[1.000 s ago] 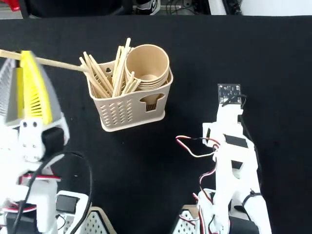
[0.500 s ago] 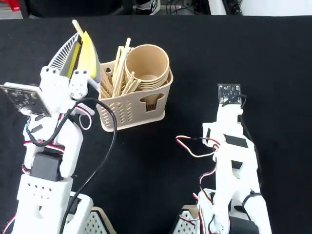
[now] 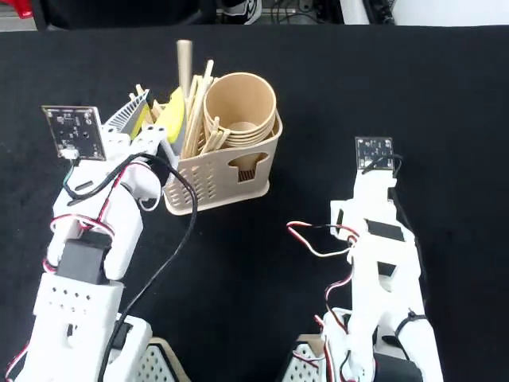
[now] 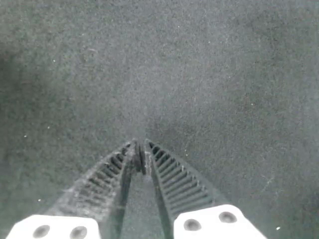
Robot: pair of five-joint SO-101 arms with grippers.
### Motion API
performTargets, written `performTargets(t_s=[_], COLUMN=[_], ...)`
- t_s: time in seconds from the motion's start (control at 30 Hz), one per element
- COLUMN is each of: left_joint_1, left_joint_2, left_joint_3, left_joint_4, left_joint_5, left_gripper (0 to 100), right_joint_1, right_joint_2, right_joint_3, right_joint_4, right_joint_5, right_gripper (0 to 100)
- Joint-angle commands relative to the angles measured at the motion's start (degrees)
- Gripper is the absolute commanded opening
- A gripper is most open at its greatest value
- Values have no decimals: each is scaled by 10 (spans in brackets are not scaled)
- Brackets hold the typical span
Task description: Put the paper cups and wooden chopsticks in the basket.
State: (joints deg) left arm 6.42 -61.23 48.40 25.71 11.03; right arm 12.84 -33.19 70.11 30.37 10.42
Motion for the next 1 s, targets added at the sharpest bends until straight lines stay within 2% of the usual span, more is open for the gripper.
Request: performTargets(t_s=[0.0,0.17,0.37,0.57,0.67,0.8,0.97], left_joint_1=[0,-9,-119,-224,-265,-312,-347], left_joint_2=[-2,-2,-23,-178,-298,-446,-410], left_joint_3=[-70,-94,-91,-86,-36,96,215], left_joint_4=[76,130,142,276,303,262,241], left_joint_5=[-12,-28,-24,-25,-29,-30,-30], left_gripper=[167,167,162,159,108,73,77], right_joint_1=[-4,-4,-4,-6,-6,-8,-8], right_joint_2=[-1,-1,-1,-1,-1,0,0], right_joint_3=[-2,-2,-2,-2,-2,-2,-1], right_joint_4=[-10,-10,-10,-10,-10,-10,-10], right_joint_5=[4,4,4,4,4,4,4], right_gripper=[21,21,21,21,21,21,23])
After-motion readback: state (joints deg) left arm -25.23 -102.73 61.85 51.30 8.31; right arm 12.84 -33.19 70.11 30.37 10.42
